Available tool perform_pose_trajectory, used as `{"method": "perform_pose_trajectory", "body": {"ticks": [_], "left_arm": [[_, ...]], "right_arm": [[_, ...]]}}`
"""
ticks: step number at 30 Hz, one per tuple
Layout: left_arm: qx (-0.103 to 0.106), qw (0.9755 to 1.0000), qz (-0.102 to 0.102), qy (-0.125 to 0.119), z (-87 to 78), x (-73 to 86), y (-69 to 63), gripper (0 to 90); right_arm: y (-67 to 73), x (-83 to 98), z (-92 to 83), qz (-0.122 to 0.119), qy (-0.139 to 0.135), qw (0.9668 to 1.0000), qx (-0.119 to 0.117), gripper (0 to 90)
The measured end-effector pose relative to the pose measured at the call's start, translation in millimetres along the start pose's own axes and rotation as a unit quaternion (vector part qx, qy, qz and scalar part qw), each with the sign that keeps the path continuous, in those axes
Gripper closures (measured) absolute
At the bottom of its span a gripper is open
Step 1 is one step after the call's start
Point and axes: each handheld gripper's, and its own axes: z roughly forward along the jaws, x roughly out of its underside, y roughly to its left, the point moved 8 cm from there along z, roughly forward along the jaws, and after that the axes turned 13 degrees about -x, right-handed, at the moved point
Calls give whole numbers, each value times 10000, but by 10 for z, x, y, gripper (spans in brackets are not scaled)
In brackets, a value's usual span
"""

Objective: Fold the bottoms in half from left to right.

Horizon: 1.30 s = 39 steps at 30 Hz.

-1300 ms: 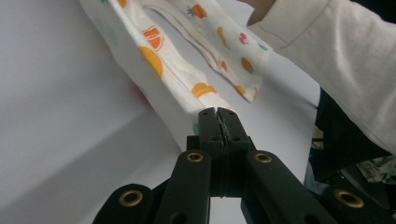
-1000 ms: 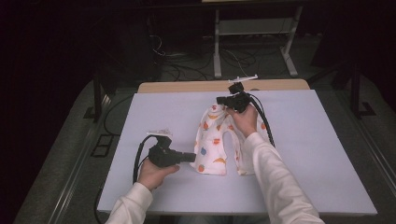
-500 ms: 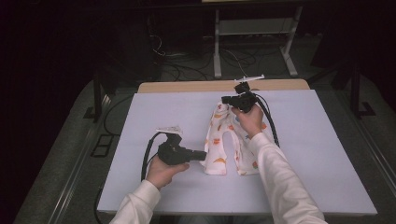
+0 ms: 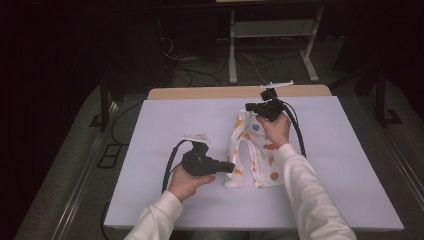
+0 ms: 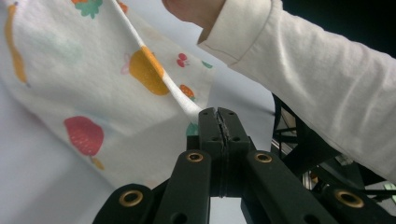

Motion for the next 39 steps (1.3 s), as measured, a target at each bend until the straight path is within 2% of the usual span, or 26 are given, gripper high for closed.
{"method": "perform_pose_trajectory", "body": {"ticks": [12,25,39], "left_arm": [[141,9997,37,178,216,-64,-118,891],[244,9987,226,395,485,-178,-260,891],[334,9977,282,520,803,-271,-379,891]], "right_arm": [[-109,16,-101,42,-3,10000,16,880],[-257,37,-189,32,75,10000,-1,881],[-532,68,-282,335,118,9993,-133,880]]}}
